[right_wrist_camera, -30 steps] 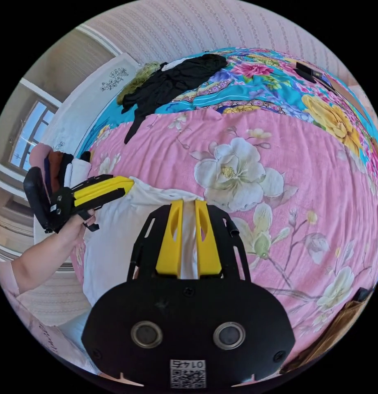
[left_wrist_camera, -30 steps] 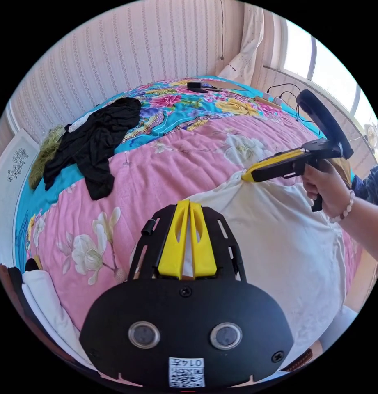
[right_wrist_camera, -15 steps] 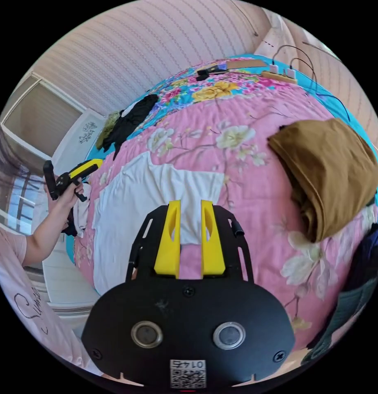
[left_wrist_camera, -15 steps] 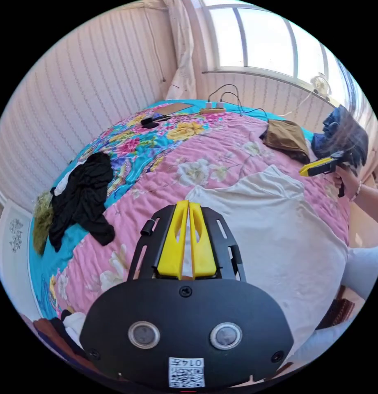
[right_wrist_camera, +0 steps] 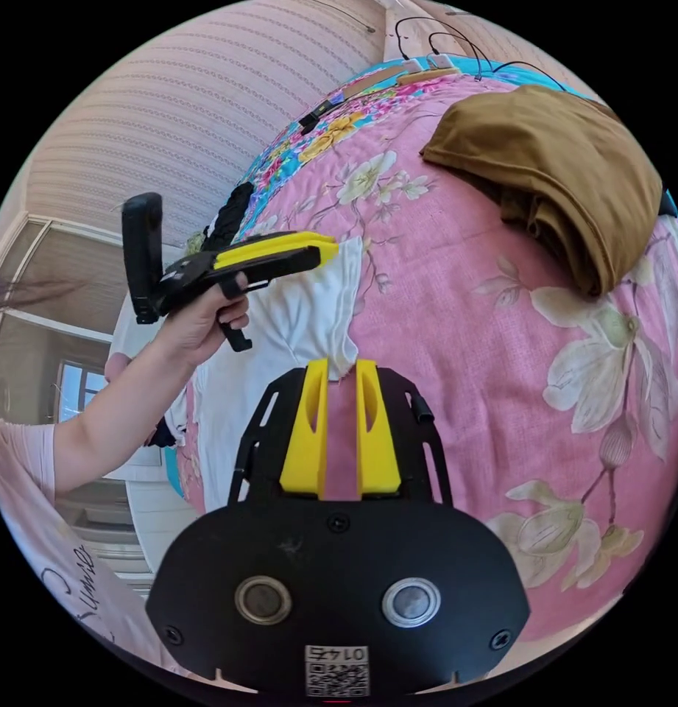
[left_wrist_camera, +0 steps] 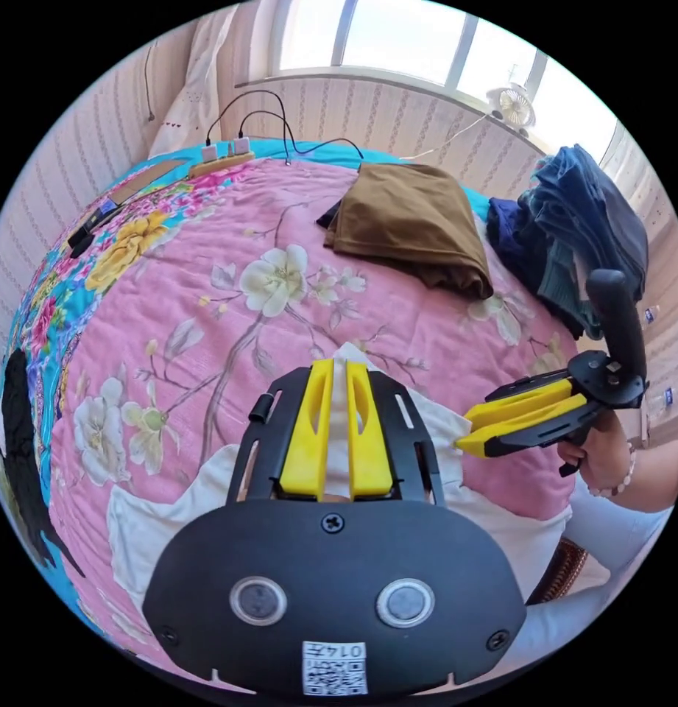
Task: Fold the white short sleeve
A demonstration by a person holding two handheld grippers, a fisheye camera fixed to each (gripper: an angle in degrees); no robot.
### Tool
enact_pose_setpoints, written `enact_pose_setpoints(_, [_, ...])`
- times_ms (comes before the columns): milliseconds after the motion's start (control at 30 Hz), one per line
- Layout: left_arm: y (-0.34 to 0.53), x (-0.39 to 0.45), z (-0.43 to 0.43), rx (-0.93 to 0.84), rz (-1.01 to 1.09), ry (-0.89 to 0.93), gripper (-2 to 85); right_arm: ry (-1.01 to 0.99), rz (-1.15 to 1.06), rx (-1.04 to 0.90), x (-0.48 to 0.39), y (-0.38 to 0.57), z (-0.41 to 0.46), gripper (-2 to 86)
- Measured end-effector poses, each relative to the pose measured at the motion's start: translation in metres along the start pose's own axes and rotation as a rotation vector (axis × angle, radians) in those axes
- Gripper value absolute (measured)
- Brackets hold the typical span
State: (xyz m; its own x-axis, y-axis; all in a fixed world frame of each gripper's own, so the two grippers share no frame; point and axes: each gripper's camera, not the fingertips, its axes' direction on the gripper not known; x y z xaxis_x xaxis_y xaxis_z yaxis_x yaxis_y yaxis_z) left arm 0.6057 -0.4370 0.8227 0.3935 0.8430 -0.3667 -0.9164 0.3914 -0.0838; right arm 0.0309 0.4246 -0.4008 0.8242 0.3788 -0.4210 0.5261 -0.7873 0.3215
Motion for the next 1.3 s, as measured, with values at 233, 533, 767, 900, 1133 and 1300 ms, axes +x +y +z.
enact_pose_setpoints(233, [0.002, -0.027, -0.003, 0.022, -0.052, 0.07, -0.8, -0.004, -0.033, -0.014, 0.023, 0.016, 0.0, 1.3])
enact_pose_setpoints(533, [0.076, -0.032, -0.103, 0.278, -0.108, 0.06, -0.9, -0.022, -0.167, 0.121, 0.013, 0.039, -0.02, 1.0])
enact_pose_setpoints(767, [0.184, -0.039, -0.09, 0.203, -0.343, 0.055, -1.0, 0.031, -0.38, -0.031, -0.027, 0.07, 0.009, 1.7])
enact_pose_setpoints(900, [0.21, -0.038, -0.084, 0.166, -0.407, 0.066, -0.8, 0.044, -0.417, -0.134, -0.038, 0.082, 0.027, 2.3])
enact_pose_setpoints(1133, [0.196, -0.043, -0.084, 0.22, -0.442, 0.026, 4.9, 0.069, -0.426, -0.055, -0.062, 0.073, 0.027, 4.7])
enact_pose_setpoints(1300, [0.179, -0.046, -0.049, 0.069, -0.384, 0.025, 0.8, 0.076, -0.472, 0.0, -0.092, 0.053, 0.044, 5.3])
